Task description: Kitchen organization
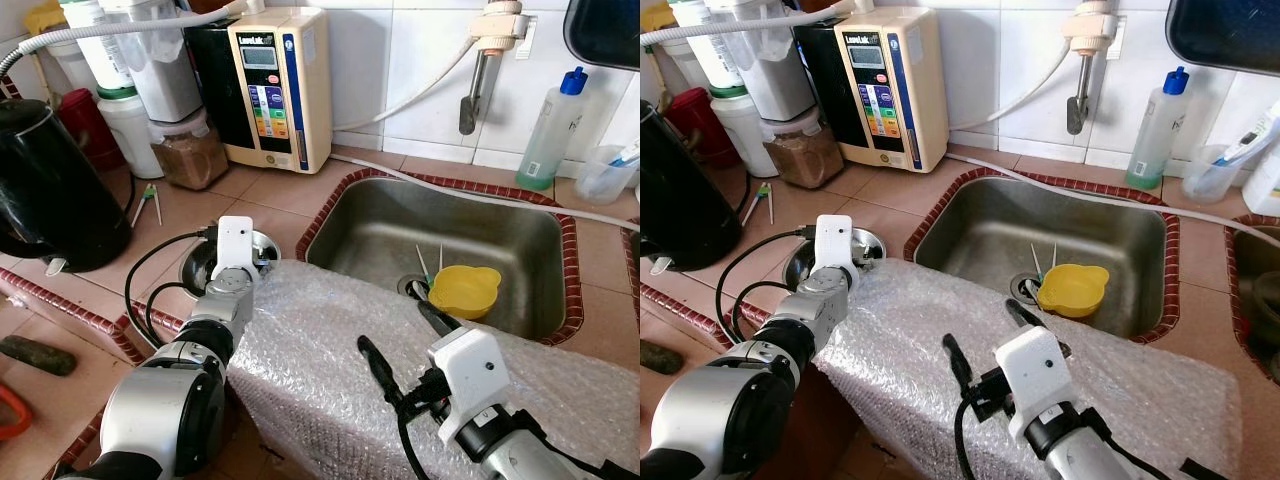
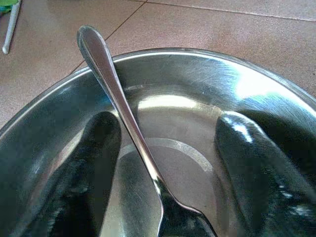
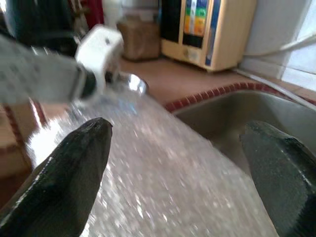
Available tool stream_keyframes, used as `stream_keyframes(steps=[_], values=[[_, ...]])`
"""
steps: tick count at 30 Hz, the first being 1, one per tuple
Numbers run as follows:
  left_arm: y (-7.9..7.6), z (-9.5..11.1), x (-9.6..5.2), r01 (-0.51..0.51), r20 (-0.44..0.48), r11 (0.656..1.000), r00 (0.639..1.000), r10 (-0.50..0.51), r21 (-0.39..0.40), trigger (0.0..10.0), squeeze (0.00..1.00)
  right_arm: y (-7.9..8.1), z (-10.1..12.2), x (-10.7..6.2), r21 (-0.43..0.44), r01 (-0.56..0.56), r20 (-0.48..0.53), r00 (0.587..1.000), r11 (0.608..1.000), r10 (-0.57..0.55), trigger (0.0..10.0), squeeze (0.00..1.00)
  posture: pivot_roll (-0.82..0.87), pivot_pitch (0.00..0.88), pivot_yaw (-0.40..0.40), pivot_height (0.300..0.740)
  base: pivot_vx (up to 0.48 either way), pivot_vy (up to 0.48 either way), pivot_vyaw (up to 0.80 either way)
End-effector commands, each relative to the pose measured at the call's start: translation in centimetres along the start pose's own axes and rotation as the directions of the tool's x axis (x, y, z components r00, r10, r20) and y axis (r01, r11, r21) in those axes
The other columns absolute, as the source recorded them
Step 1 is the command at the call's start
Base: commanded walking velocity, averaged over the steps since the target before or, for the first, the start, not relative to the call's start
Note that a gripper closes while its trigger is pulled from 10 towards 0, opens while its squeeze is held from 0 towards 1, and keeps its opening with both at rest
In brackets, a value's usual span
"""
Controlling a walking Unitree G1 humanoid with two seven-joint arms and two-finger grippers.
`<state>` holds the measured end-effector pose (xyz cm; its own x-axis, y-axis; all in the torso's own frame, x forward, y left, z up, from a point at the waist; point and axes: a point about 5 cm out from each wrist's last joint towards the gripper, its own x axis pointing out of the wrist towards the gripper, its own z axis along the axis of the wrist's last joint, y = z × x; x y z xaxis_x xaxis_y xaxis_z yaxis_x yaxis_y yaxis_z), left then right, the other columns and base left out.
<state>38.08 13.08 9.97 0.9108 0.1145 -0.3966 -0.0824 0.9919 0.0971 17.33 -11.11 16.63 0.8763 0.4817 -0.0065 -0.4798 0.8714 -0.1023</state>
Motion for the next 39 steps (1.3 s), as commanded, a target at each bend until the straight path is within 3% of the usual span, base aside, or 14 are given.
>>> stream_keyframes(steps=[1, 13, 18, 21, 24, 28, 30, 39], values=[[0.2, -0.1, 0.1, -0.009, -0.025, 1.000, 1.000, 0.009, 0.001, 0.0, 0.00, 0.1, 0.7, -0.1, 0.028, -0.029, 0.025, 0.999, 0.999, 0.029, 10.0, 0.00, -0.17, 0.003, 0.134, 0.740, 0.000, 0.000, 0.00], [0.5, -1.2, 0.0, 0.081, -0.053, 0.995, 0.996, -0.078, 0.062, 0.0, 0.00, 0.5, 0.7, 0.0, 0.070, -0.130, -0.002, 0.991, 0.989, 0.130, 10.0, 0.00, -0.14, 0.004, 0.113, 0.740, 0.000, 0.000, 0.00], [0.1, -0.7, 0.0, 0.131, -0.021, 0.991, 0.991, -0.130, 0.037, 0.0, 0.00, 0.8, 0.6, -0.1, 0.086, -0.166, -0.014, 0.986, 0.982, 0.168, 10.0, 0.00, -0.14, 0.003, 0.111, 0.740, 0.000, 0.000, 0.00], [-0.1, 0.0, 0.0, 0.162, 0.023, 0.987, 0.987, -0.161, -0.024, 0.0, 0.00, 0.9, 0.6, 0.0, 0.090, -0.172, -0.017, 0.985, 0.981, 0.174, 10.0, 0.00, -0.13, 0.002, 0.112, 0.740, 0.000, 0.000, 0.00], [-0.4, 0.1, 0.0, 0.209, 0.034, 0.978, 0.977, -0.209, -0.023, 0.0, 0.00, 1.0, 0.4, 0.0, 0.092, -0.181, -0.024, 0.983, 0.979, 0.184, 10.0, 0.00, -0.13, 0.002, 0.114, 0.740, 0.000, 0.000, 0.00], [-0.8, 0.2, -0.1, 0.261, 0.046, 0.965, 0.964, -0.261, -0.003, 0.0, 0.00, 1.1, 0.3, 0.0, 0.091, -0.186, -0.033, 0.981, 0.978, 0.190, 10.0, 0.00, -0.13, 0.001, 0.117, 0.740, 0.000, 0.000, 0.00], [-1.0, 0.3, -0.2, 0.294, 0.058, 0.955, 0.953, -0.296, 0.046, 0.0, 0.00, 1.1, 0.3, 0.0, 0.087, -0.184, -0.037, 0.981, 0.979, 0.188, 10.0, 0.00, -0.13, 0.001, 0.117, 0.740, 0.000, 0.000, 0.00], [-0.9, 0.4, -0.2, 0.319, 0.061, 0.940, 0.943, -0.328, 0.119, 0.0, 0.00, 1.0, 0.0, 0.1, 0.075, -0.188, -0.047, 0.980, 0.979, 0.192, 10.0, 0.00, -0.13, 0.000, 0.118, 0.740, 0.000, 0.000, 0.00]])
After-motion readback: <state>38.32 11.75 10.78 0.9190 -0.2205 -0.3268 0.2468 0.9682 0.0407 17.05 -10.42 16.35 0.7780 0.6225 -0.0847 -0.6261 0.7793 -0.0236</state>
